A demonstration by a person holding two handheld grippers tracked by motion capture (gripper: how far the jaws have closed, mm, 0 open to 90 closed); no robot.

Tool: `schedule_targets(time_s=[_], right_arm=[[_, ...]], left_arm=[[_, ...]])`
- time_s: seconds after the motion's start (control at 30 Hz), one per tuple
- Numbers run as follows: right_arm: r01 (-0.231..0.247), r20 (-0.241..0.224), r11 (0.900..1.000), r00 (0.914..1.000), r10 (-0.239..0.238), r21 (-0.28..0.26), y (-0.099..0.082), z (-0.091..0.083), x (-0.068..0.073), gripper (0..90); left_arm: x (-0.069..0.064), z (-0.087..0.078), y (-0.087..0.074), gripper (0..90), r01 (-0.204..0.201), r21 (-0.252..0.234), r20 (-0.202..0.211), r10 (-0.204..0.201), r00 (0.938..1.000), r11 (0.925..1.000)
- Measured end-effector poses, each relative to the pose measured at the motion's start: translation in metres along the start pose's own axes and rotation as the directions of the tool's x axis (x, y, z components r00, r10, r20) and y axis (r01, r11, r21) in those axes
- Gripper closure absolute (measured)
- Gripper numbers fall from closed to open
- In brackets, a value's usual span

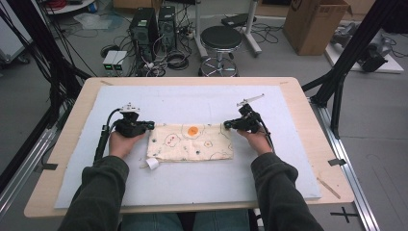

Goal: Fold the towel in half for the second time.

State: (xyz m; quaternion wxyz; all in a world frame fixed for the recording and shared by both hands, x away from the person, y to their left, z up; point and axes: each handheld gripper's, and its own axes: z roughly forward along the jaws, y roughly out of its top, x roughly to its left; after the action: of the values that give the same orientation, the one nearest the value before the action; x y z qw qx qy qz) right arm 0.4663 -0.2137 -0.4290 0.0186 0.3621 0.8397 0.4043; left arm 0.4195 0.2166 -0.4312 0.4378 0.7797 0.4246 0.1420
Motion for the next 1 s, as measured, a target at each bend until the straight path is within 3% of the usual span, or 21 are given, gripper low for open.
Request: schedule_targets(time_s=[0.17,0.43,0.67,0.83,1.0], right_arm=[[-0.009,-0.022,0.9998,0.9997,0.009,-0.016,-0.001,-0.004,0.001,84.0],[0.03,-0.029,0.9986,0.9991,-0.031,-0.043,0.001,-0.015,0.012,84.0],[0.066,-0.036,0.9968,0.9971,-0.068,-0.045,0.0,-0.024,0.021,84.0],[0.091,-0.055,0.995,0.9941,-0.093,-0.039,-0.001,-0.029,0.025,83.9],[0.099,-0.059,0.994,0.993,-0.102,-0.045,-0.006,-0.029,0.028,83.9]], left_arm=[[-0.004,-0.01,0.002,85.6,-0.043,-0.006,0.003,0.043,0.9991,0.9991],[-0.012,-0.023,-0.001,85.6,-0.085,-0.034,0.013,0.085,0.9963,0.9958],[-0.022,-0.035,0.0,85.5,-0.148,-0.03,0.015,0.149,0.9887,0.9885],[-0.024,-0.04,-0.004,85.5,-0.137,-0.054,0.025,0.139,0.99,0.9891],[-0.027,-0.041,-0.011,85.4,-0.154,-0.04,0.031,0.155,0.9874,0.9873]])
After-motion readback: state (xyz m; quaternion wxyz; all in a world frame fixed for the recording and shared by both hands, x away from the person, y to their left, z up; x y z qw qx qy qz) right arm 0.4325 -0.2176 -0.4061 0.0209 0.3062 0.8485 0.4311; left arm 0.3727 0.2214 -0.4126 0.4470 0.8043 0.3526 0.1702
